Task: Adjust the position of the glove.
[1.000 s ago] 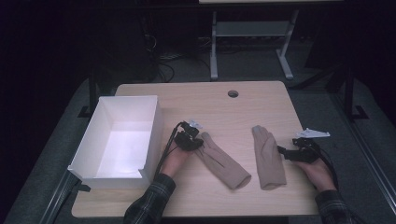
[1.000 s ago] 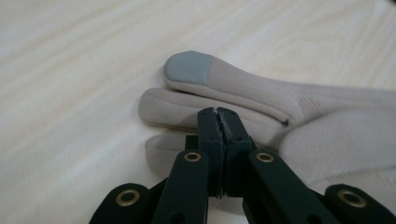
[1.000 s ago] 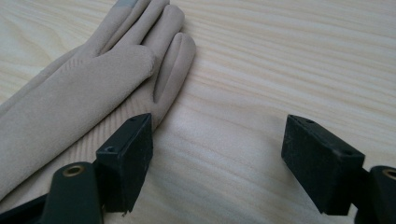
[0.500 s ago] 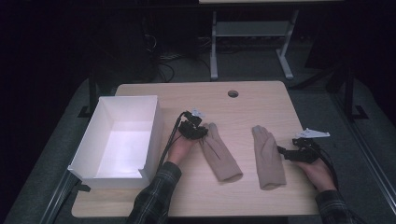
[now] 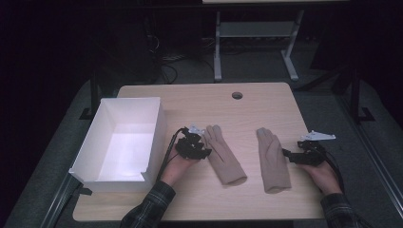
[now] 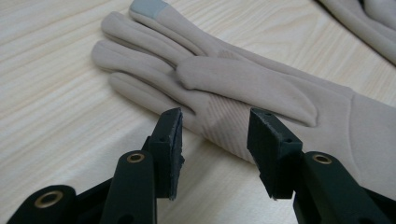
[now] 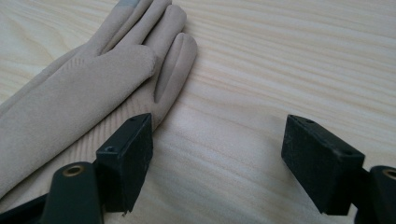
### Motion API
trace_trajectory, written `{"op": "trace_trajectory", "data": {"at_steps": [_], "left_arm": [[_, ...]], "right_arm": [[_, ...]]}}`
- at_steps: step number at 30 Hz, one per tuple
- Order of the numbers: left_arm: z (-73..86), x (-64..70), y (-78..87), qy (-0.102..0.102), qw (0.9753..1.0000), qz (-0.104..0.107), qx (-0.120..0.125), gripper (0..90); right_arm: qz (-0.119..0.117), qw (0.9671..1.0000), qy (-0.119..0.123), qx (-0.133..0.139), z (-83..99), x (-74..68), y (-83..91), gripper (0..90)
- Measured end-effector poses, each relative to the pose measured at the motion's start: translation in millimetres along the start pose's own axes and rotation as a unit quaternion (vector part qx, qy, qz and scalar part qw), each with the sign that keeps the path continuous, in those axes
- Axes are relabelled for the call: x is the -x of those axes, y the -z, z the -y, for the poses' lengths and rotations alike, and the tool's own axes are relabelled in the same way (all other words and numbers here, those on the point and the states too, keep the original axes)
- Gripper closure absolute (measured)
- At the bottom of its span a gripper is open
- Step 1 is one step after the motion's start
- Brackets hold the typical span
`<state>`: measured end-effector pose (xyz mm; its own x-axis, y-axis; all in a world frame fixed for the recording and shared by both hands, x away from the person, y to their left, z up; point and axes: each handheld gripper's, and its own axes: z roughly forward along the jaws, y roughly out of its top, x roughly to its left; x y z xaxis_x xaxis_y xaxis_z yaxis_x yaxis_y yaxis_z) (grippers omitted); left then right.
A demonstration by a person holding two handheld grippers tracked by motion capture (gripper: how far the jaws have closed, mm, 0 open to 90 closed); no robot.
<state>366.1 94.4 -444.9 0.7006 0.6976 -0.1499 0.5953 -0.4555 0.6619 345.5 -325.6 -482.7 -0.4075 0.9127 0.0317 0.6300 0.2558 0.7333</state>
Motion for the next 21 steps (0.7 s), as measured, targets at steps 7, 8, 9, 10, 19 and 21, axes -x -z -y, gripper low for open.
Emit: {"op": "trace_trajectory", "data": {"at_steps": [7, 8, 9, 10, 19, 21], "left_arm": [[3.8, -0.9, -12.9, 0.002, 0.9999, -0.007, -0.007, 54.6], [3.8, -0.9, -12.9, 0.002, 0.9999, -0.007, -0.007, 54.7], [4.6, -0.9, -14.1, 0.002, 0.9999, -0.011, -0.012, 54.8], [4.6, -0.9, -14.1, 0.002, 0.9999, -0.011, -0.012, 55.8], [6.7, -2.6, -15.6, 0.008, 0.9998, -0.003, -0.021, 76.8], [6.3, -5.1, -16.0, 0.009, 0.9998, 0.009, -0.018, 82.1]], "right_arm": [[0.0, 1.0, 0.0, 0.0, -0.3, 0.0, -0.4, 24.6], [0.0, 1.0, 0.0, 0.0, -0.3, 0.0, -0.4, 24.6], [0.001, 1.0, 0.0, 0.0, -0.3, -0.1, -0.4, 24.7], [0.001, 1.0, 0.0, 0.0, -0.3, -0.1, -0.3, 24.7], [-0.001, 1.0, 0.002, 0.0, -0.2, -0.4, -0.3, 24.7], [-0.004, 1.0, 0.004, 0.001, -0.1, -0.8, -0.2, 24.7]]}}
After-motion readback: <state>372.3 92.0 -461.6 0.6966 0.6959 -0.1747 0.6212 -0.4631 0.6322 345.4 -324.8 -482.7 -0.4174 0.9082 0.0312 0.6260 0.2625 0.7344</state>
